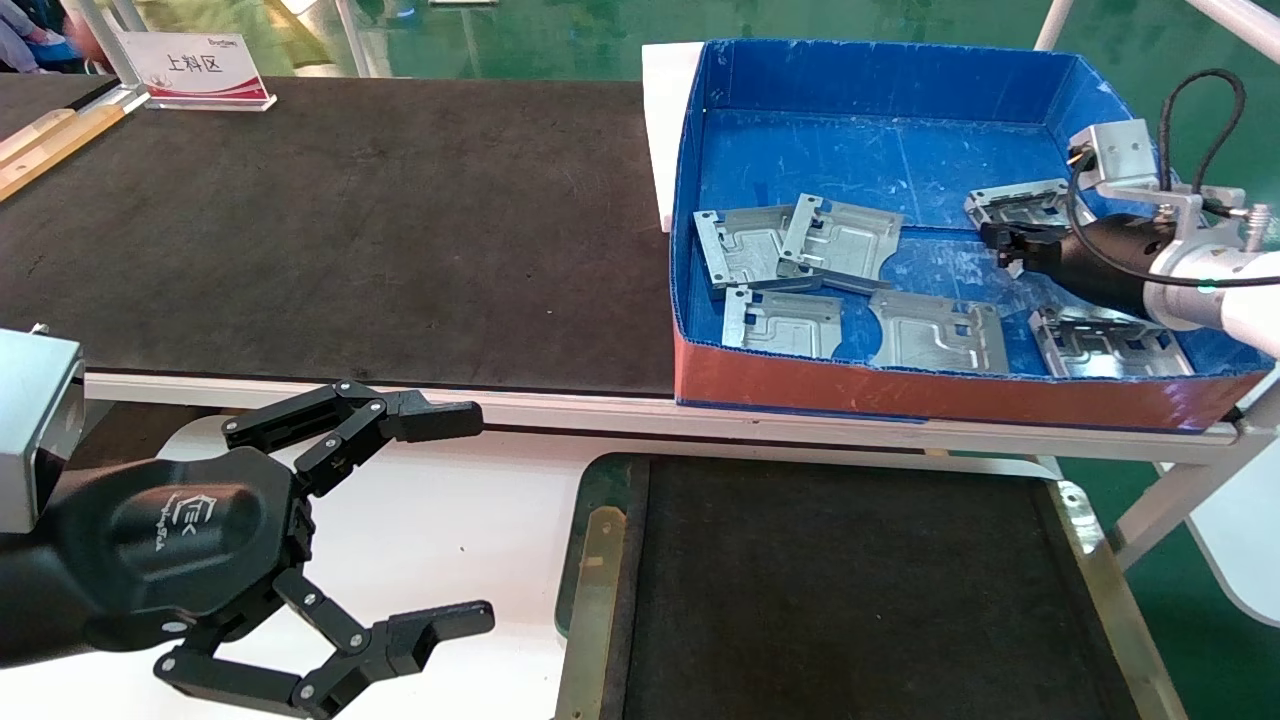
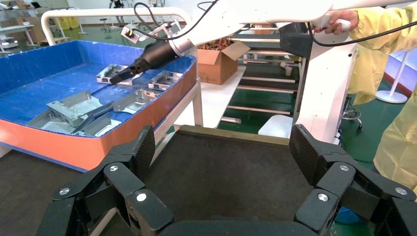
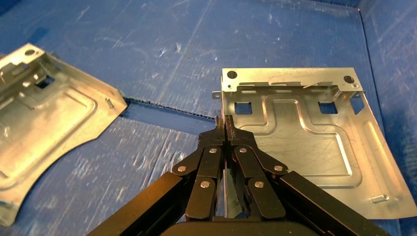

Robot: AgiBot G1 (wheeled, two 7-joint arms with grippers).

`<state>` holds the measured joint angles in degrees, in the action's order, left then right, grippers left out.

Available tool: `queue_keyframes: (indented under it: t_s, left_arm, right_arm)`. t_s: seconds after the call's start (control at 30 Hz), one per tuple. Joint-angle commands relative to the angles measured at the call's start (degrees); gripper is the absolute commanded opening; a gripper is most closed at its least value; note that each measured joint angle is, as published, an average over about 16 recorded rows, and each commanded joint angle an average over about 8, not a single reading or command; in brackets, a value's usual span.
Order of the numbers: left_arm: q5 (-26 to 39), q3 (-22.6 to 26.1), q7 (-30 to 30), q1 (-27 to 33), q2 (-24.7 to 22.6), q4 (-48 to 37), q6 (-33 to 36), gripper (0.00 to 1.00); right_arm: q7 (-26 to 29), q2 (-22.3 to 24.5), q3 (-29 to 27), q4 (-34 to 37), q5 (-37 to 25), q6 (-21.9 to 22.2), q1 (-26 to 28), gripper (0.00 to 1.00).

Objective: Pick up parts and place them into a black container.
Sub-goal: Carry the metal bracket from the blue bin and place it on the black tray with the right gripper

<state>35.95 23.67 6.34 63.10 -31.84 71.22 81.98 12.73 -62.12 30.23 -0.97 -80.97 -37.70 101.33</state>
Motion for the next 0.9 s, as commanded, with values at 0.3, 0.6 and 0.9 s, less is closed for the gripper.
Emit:
queue_keyframes:
  t_s: [0.3, 0.6, 0.9]
  left_arm:
    - [0.0, 0.0, 0.0, 0.0, 0.0, 0.0, 0.0, 1.00]
    - [0.0, 0.0, 0.0, 0.0, 0.0, 0.0, 0.0, 1.00]
    - [0.0, 0.0, 0.0, 0.0, 0.0, 0.0, 0.0, 1.00]
  right_arm:
    - [-6.7, 2.3, 0.2, -4.7, -0.2, -4.8, 0.2, 0.00]
    - [-14.1, 8.2, -1.3, -11.4, 2.7, -18.4, -0.5, 0.00]
    - [-14.3, 15.9, -3.2, -23.1, 7.8, -36.5, -3.0, 0.00]
